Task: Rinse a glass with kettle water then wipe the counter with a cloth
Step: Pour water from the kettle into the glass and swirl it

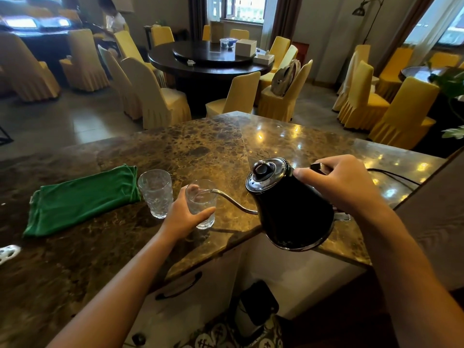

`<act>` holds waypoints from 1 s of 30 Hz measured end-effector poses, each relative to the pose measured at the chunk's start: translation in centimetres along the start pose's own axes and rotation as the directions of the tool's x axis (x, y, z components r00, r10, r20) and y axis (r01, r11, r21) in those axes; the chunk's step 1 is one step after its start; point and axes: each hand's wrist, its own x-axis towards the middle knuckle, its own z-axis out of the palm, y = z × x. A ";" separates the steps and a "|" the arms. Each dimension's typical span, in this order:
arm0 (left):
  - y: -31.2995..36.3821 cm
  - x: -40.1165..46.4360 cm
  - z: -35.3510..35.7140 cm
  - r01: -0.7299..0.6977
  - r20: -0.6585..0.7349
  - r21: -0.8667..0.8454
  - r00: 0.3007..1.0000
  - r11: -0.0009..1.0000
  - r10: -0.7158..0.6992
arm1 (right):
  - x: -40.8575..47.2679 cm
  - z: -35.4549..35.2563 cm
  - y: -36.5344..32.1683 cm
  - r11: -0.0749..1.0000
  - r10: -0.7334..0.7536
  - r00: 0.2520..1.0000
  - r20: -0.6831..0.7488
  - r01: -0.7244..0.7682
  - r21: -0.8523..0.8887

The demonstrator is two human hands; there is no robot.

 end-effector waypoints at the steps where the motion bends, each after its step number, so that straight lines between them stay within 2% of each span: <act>1: 0.0 0.0 0.1 -0.001 -0.006 0.002 1.000 1.000 0.001 | 0.0 0.0 0.1 1.000 -0.004 1.000 0.000 0.004 -0.001; 17: -0.4 0.3 0.5 -0.007 -0.025 -0.023 1.000 1.000 0.006 | 0.8 -0.1 -0.2 0.989 -0.098 0.995 0.002 0.098 -0.114; 30: -0.6 0.2 0.4 -0.013 -0.020 -0.059 1.000 0.998 0.012 | 1.3 -0.3 -0.3 0.987 -0.110 0.994 0.029 0.112 -0.113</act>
